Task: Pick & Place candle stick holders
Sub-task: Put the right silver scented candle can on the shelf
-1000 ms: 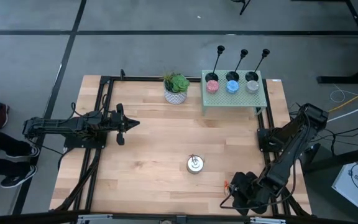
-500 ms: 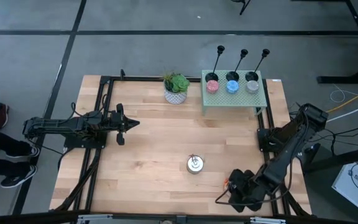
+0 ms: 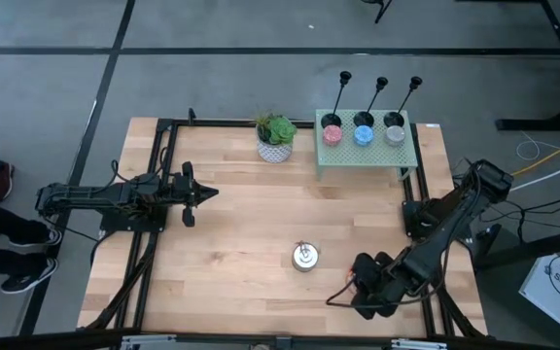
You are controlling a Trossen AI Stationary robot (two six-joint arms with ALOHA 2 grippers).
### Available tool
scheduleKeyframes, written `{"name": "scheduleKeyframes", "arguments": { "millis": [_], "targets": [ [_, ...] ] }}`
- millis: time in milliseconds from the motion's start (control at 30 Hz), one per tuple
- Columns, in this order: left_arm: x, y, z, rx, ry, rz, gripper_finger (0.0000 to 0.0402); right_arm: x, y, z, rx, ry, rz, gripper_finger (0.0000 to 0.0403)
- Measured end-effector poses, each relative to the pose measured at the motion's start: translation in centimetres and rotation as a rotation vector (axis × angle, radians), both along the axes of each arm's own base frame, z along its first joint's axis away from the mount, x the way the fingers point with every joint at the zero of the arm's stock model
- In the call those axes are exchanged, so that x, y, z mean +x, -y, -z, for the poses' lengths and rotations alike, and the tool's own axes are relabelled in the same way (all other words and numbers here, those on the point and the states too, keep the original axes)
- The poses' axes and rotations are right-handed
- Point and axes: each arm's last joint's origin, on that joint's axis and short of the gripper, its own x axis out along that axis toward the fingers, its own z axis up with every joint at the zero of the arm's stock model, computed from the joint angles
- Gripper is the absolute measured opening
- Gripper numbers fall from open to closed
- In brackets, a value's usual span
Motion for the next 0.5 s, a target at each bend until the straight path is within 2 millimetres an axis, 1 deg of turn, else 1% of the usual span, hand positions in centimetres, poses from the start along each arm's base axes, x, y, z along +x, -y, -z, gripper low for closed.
{"name": "scheduleKeyframes", "arguments": {
  "millis": [500],
  "targets": [
    [0.0,0.0,0.0,0.0,-0.001,0.0,0.0008,1.9,3.0,0.1,-0.153,-0.002,-0.038,0.0043]
  ]
}}
